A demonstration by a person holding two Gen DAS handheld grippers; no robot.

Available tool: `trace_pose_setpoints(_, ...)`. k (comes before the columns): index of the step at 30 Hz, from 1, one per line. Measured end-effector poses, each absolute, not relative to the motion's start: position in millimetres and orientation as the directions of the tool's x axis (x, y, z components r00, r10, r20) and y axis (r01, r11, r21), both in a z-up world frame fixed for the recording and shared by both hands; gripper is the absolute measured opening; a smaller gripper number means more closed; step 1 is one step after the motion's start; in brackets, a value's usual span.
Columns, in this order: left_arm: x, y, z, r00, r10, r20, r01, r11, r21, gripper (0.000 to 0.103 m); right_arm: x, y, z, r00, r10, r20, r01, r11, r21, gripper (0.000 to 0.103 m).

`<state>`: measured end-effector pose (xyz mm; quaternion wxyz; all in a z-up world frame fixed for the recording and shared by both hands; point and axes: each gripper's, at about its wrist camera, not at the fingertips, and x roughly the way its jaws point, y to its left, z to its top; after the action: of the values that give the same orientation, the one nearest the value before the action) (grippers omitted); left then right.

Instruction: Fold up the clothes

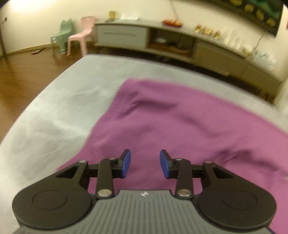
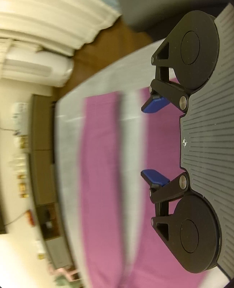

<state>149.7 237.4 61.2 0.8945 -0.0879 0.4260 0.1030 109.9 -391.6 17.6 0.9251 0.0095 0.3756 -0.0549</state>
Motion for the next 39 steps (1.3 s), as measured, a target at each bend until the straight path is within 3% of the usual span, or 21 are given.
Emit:
trace_pose_setpoints(5,163,206,44,0.588,0.117,-0.801,-0.172,0.985,0.018,0.038,211,-403,7,0.689,-0.181,-0.701,0.099,0.983,-0.156,0.083)
trace_pose_setpoints(14,166,192,40,0.603,-0.020,-0.798,-0.066,0.995,-0.075,0.038,304,-388,-28,0.597,-0.036,-0.801,-0.186,0.965,-0.182,0.083)
trace_pose_setpoints(17,166,186,40,0.606,-0.063,-0.793,-0.032,0.994,-0.103,0.038,312,-401,-29,0.561,0.046,-0.826,-0.184,0.981,-0.070,0.070)
trace_pose_setpoints(19,166,181,38,0.602,-0.067,-0.796,-0.019,0.995,-0.098,0.038,311,-407,-30,0.547,0.083,-0.833,-0.178,0.984,-0.019,0.068)
trace_pose_setpoints(24,166,171,34,0.590,-0.068,-0.805,-0.005,0.996,-0.087,0.039,305,-401,-26,0.543,0.075,-0.836,-0.213,0.976,-0.050,0.057)
trace_pose_setpoints(25,165,170,34,0.590,-0.069,-0.804,0.000,0.996,-0.085,0.039,305,-396,-24,0.554,0.050,-0.831,-0.222,0.971,-0.089,0.060)
trace_pose_setpoints(26,165,168,33,0.590,-0.070,-0.804,0.005,0.997,-0.083,0.039,302,-391,-20,0.583,0.021,-0.812,-0.232,0.962,-0.142,0.068)
trace_pose_setpoints(27,165,167,33,0.590,-0.071,-0.804,0.009,0.997,-0.081,0.040,302,-387,-19,0.598,0.013,-0.802,-0.244,0.955,-0.167,0.083)
trace_pose_setpoints(28,166,166,33,0.590,-0.073,-0.804,0.013,0.997,-0.080,0.040,304,-384,-20,0.599,0.015,-0.800,-0.256,0.951,-0.174,0.088)
trace_pose_setpoints(31,167,163,31,0.586,-0.077,-0.807,0.025,0.997,-0.077,0.040,312,-383,-28,0.583,0.029,-0.812,-0.262,0.953,-0.154,0.087)
trace_pose_setpoints(34,168,162,31,0.584,-0.081,-0.807,0.027,0.996,-0.080,0.040,319,-397,-31,0.561,0.113,-0.820,-0.209,0.978,-0.008,0.075)
trace_pose_setpoints(35,168,162,31,0.585,-0.085,-0.806,0.029,0.996,-0.084,0.040,316,-395,-30,0.567,0.123,-0.814,-0.227,0.974,-0.011,0.060)
trace_pose_setpoints(36,168,163,32,0.587,-0.092,-0.805,0.031,0.995,-0.092,0.040,312,-391,-27,0.570,0.134,-0.810,-0.243,0.970,-0.010,0.023)
trace_pose_setpoints(37,168,163,32,0.588,-0.099,-0.802,0.033,0.995,-0.099,0.040,306,-383,-23,0.581,0.117,-0.805,-0.257,0.965,-0.045,0.000)
trace_pose_setpoints(39,167,165,32,0.593,-0.119,-0.796,0.031,0.992,-0.125,0.040,286,-362,-15,0.624,0.074,-0.778,-0.284,0.949,-0.138,0.003)
